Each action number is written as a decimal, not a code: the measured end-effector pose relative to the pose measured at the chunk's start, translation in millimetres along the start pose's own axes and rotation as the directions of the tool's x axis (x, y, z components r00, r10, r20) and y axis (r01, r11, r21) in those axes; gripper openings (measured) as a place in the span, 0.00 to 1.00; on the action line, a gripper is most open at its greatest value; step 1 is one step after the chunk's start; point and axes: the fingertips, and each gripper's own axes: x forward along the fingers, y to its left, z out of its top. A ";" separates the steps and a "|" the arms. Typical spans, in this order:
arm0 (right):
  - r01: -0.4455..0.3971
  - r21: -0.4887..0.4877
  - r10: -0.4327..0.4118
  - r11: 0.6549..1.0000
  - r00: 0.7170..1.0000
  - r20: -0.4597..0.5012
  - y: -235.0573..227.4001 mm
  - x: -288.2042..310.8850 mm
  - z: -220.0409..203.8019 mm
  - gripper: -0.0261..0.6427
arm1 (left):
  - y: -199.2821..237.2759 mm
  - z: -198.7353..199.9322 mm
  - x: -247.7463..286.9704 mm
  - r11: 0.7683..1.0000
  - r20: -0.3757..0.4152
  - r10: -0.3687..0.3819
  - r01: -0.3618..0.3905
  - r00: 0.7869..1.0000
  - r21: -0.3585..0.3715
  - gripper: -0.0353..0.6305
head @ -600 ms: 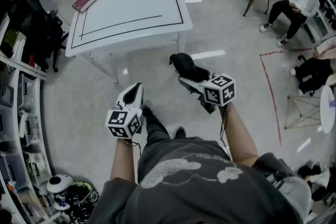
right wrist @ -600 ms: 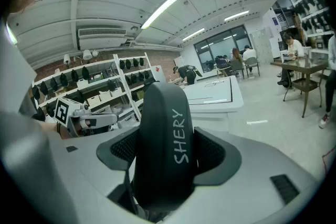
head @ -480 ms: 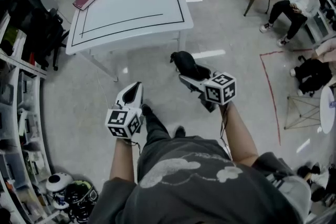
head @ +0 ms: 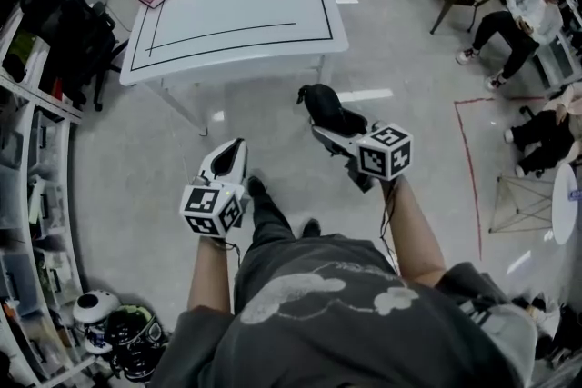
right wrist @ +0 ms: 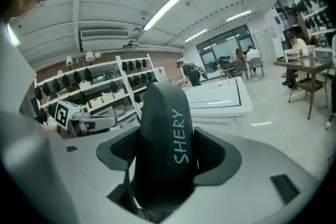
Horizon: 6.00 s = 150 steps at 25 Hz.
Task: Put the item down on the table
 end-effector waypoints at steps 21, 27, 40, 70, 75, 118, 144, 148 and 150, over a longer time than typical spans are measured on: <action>0.102 -0.009 -0.102 0.995 0.994 -0.029 -60.4 198.9 108.7 0.52 | 210.3 60.4 113.5 0.997 -0.034 -0.073 0.072 0.997 -0.029 0.06; 0.150 -0.003 -0.150 0.989 0.988 -0.017 -63.9 244.9 125.8 0.52 | 263.1 73.4 123.9 0.995 -0.028 -0.091 0.090 0.996 -0.039 0.06; 0.188 -0.053 -0.192 0.981 0.976 -0.098 -100.3 291.8 139.1 0.52 | 297.2 85.6 165.0 0.994 -0.038 -0.104 0.102 0.994 -0.039 0.06; -0.145 -0.550 -0.122 0.823 0.900 -0.419 -360.1 419.2 265.7 0.52 | 343.9 175.0 392.5 0.997 -0.111 0.071 -0.070 0.991 0.014 0.06; -0.262 -0.633 -0.123 0.729 0.858 -0.498 -387.5 448.1 259.3 0.52 | 352.8 172.5 412.0 0.995 -0.131 0.096 -0.094 0.987 0.022 0.06; -0.050 -0.600 -0.120 0.799 0.963 -0.241 -324.3 432.6 314.8 0.37 | 361.8 175.4 366.5 0.997 -0.063 0.081 -0.082 0.995 -0.008 0.06; 0.097 -0.316 -0.125 0.944 0.990 -0.067 -74.4 316.9 191.5 0.04 | 289.1 125.4 151.4 0.999 0.016 -0.050 0.050 0.999 0.021 0.06; 0.122 -0.234 -0.136 0.965 0.990 -0.046 -57.2 291.9 168.4 0.04 | 282.8 105.4 131.7 0.998 0.001 -0.063 0.063 0.998 -0.009 0.06; 0.138 -0.221 -0.151 0.966 0.987 -0.046 -53.3 281.5 159.6 0.04 | 277.7 99.4 125.6 0.997 0.000 -0.072 0.072 0.997 -0.017 0.06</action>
